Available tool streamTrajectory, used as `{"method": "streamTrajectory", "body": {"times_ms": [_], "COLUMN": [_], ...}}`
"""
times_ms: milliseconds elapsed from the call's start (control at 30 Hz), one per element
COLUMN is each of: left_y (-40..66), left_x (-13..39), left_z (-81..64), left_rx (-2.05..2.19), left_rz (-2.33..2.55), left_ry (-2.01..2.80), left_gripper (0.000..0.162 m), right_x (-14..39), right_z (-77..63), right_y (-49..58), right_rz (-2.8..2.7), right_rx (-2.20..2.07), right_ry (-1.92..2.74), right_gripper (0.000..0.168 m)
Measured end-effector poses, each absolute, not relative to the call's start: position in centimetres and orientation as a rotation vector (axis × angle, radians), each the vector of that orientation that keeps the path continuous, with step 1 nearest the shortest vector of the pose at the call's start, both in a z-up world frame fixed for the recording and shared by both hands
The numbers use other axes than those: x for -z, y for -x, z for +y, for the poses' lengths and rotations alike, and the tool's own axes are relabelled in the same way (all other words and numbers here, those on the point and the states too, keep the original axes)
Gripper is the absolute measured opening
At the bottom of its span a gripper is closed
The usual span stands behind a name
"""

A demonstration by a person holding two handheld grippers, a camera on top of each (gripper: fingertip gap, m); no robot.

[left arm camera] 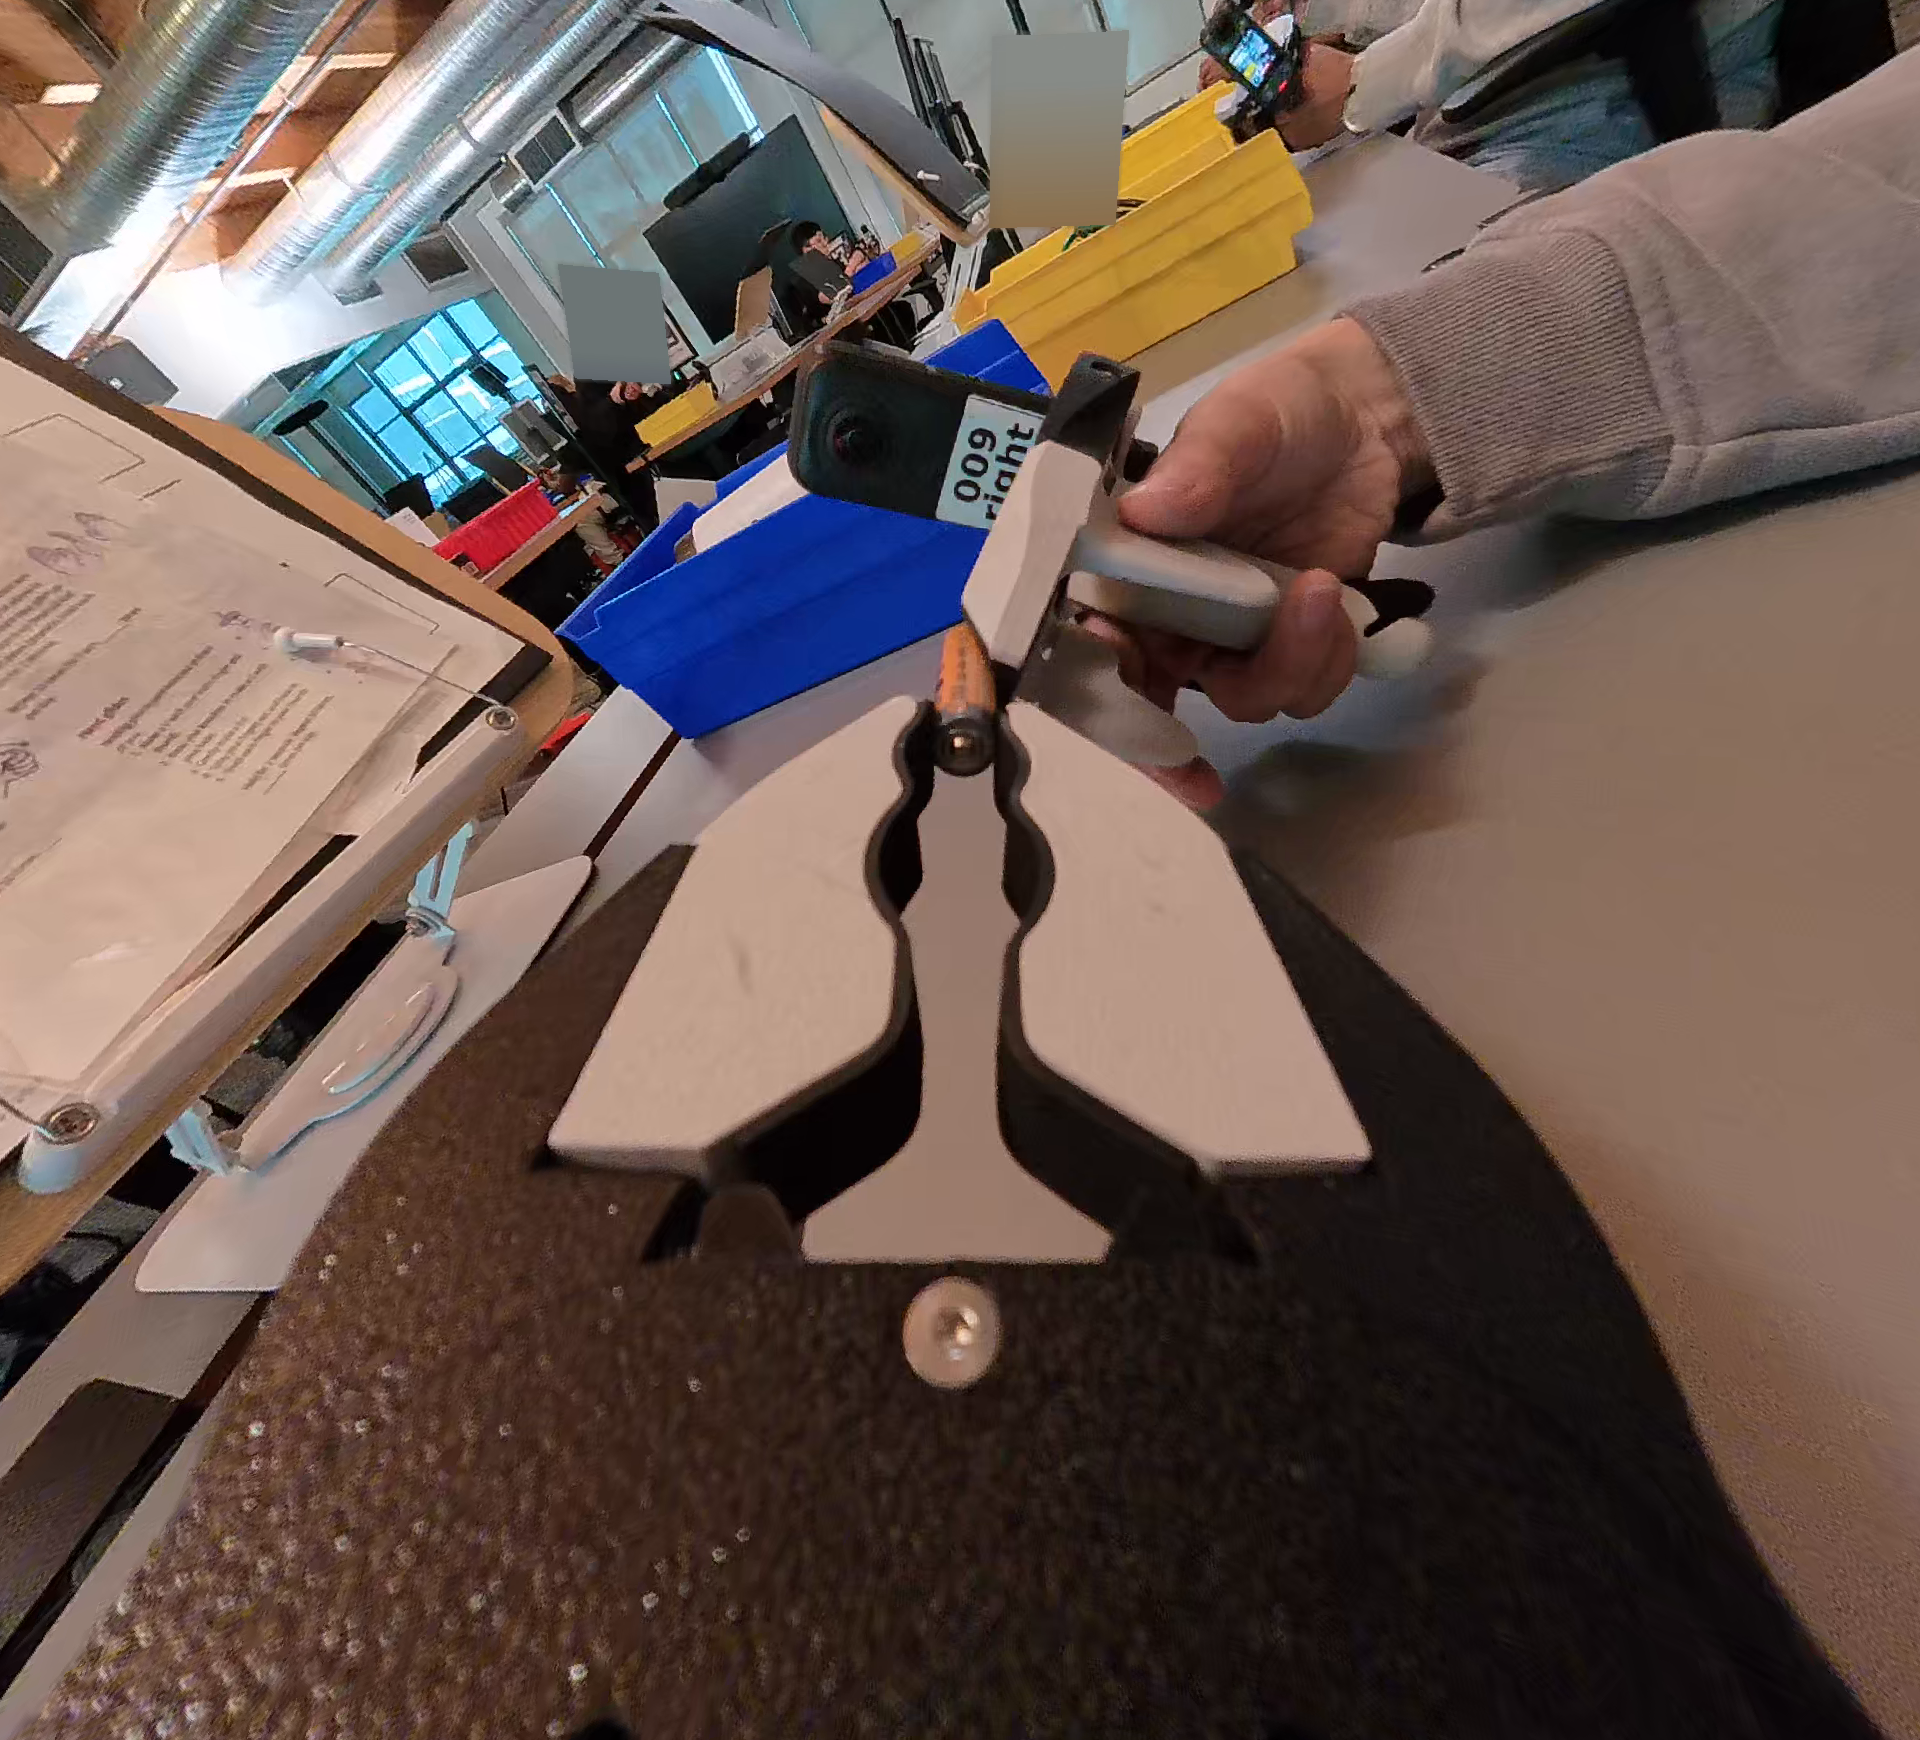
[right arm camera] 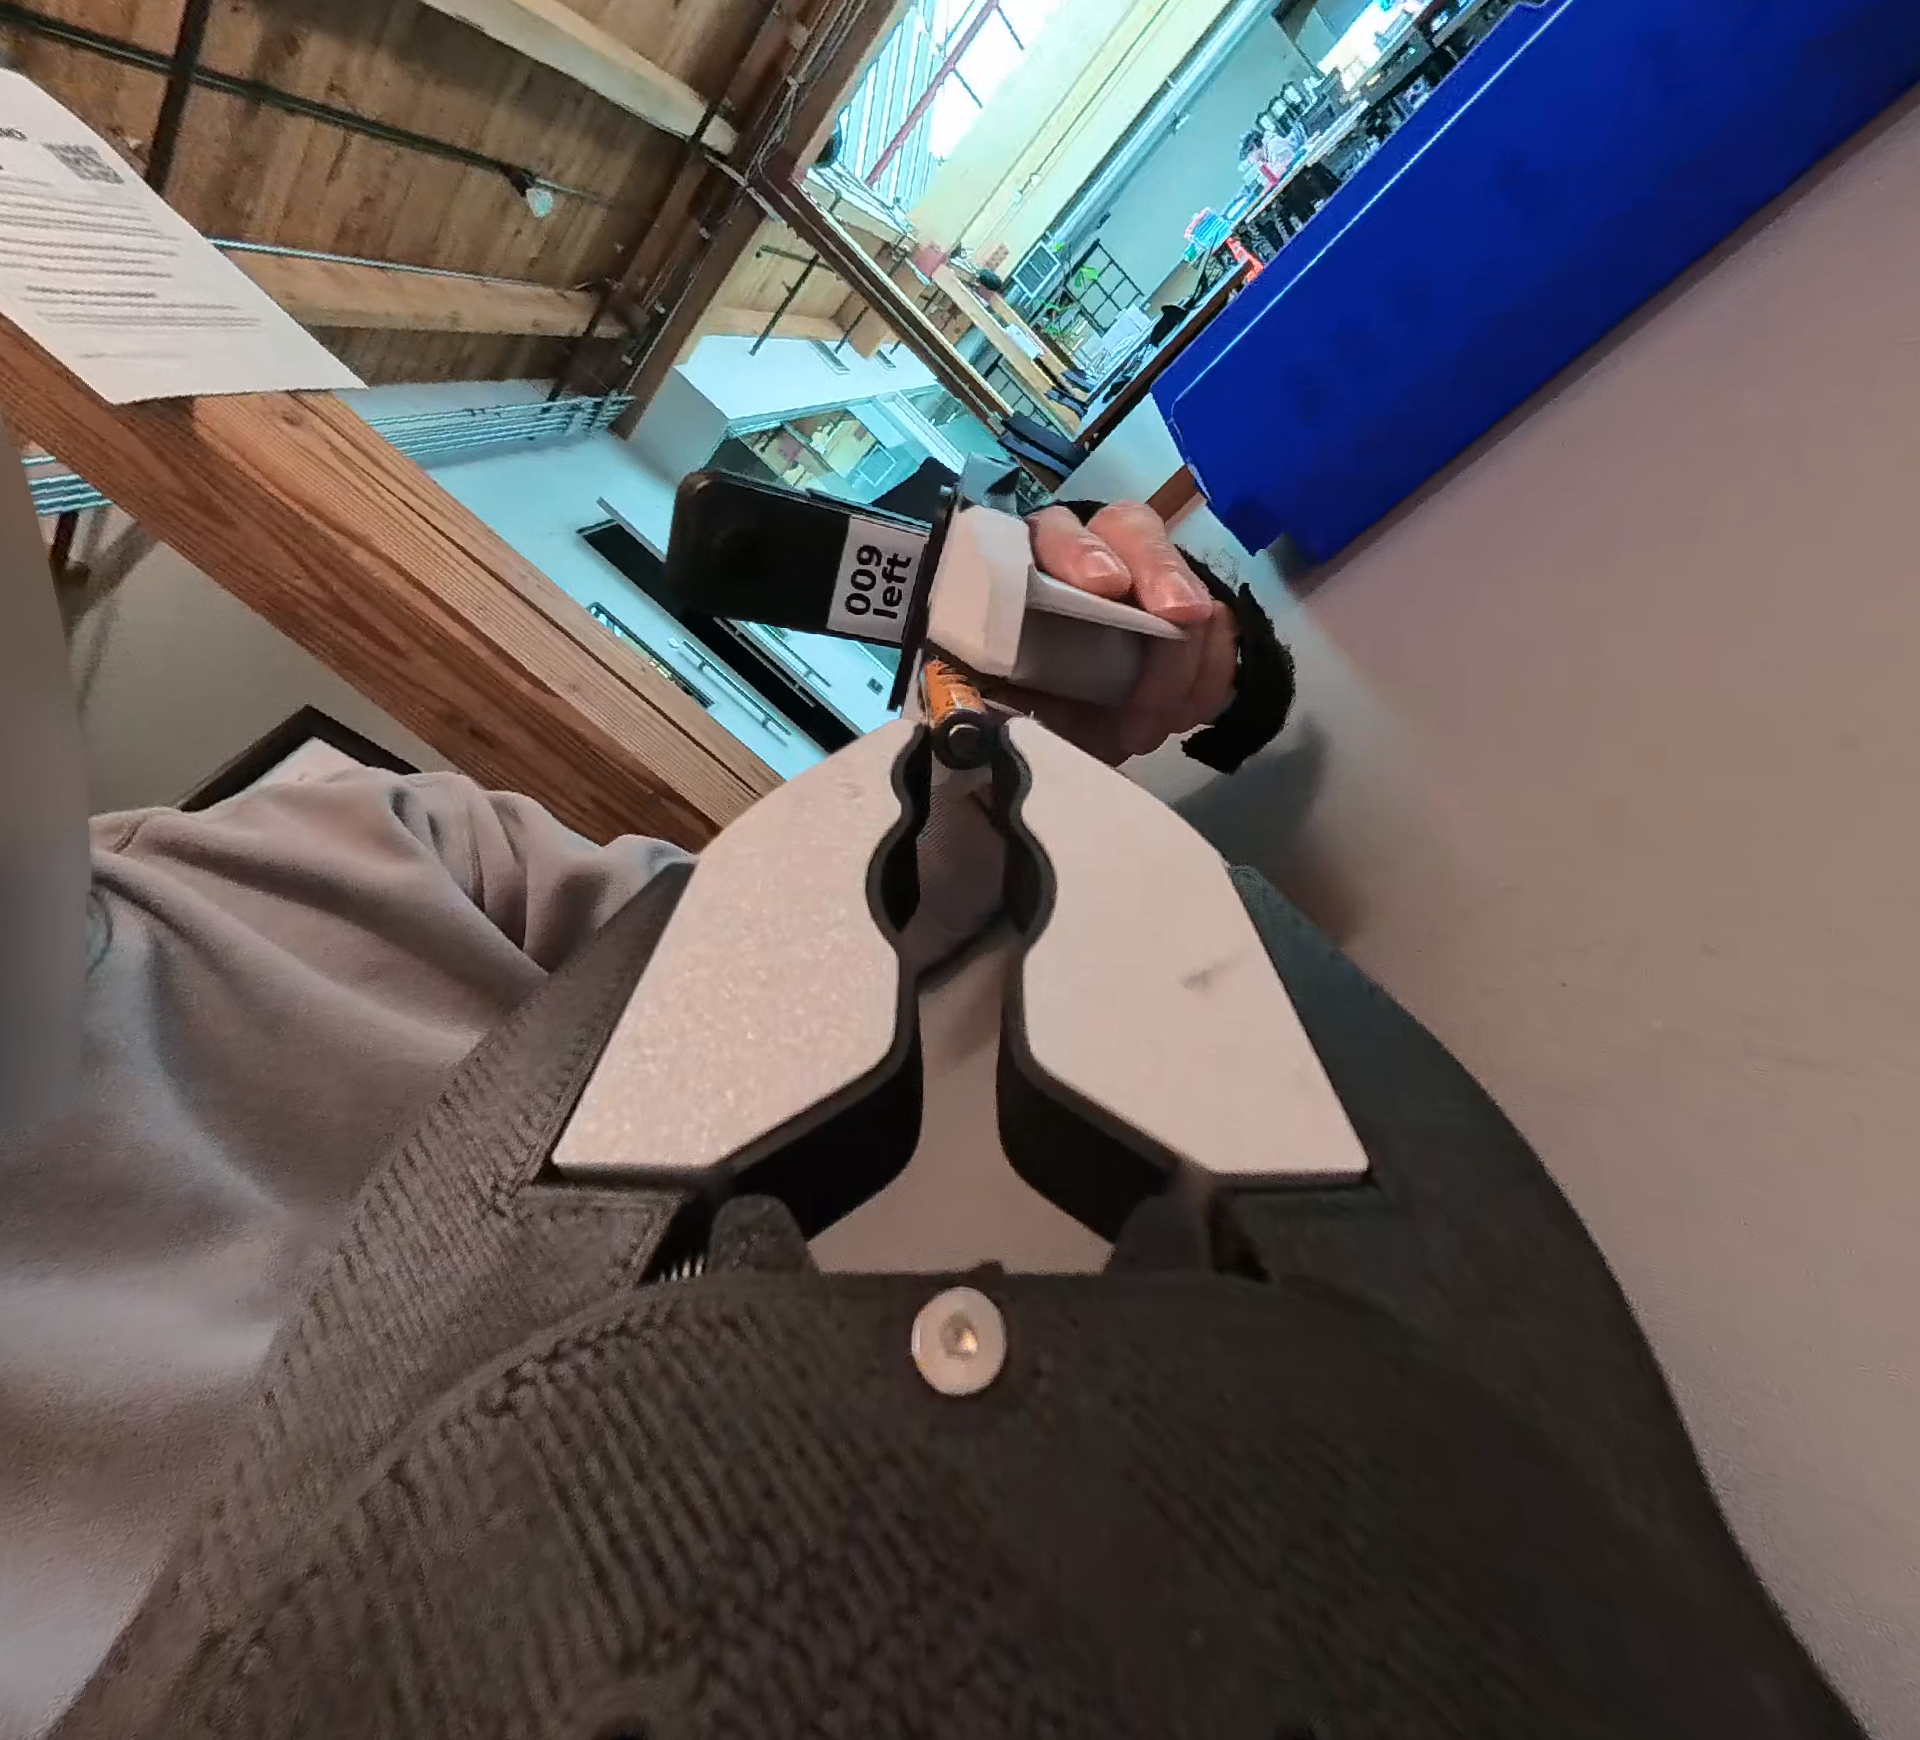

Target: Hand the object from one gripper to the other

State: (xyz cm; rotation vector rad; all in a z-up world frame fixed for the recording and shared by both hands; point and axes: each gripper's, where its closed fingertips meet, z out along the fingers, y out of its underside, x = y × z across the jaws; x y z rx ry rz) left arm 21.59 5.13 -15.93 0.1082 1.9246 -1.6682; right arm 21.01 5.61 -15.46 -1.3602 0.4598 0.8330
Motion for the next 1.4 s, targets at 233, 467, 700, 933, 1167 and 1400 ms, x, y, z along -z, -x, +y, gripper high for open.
{"method": "streamTrajectory", "body": {"times_ms": [233,467,700,933,1167,1400], "left_y": [-21.4,-21.3,-22.5,-23.5,-22.9,-22.2], "left_x": [16.1,15.5,12.2,10.1,10.3,10.0], "left_z": [5.1,5.2,6.4,6.8,5.7,5.7], "left_rx": [1.644,1.727,2.109,2.439,2.465,2.442], "left_rz": [1.948,1.920,1.686,1.445,1.520,1.562], "left_ry": [-0.134,-0.084,0.259,0.631,0.620,0.536], "left_gripper": [0.010,0.010,0.030,0.031,0.012,0.010], "right_x": [15.5,14.7,10.8,10.7,10.8,10.7], "right_z": [5.1,5.3,4.0,4.6,5.2,5.7], "right_y": [-21.3,-21.2,-24.2,-23.5,-23.0,-22.1], "right_rz": [0.450,0.412,0.493,0.463,0.441,0.382], "right_rx": [-0.821,-0.803,-1.007,-0.918,-0.769,-0.676], "right_ry": [1.368,1.351,0.651,0.606,0.726,0.847], "right_gripper": [0.011,0.010,0.011,0.010,0.010,0.011]}}
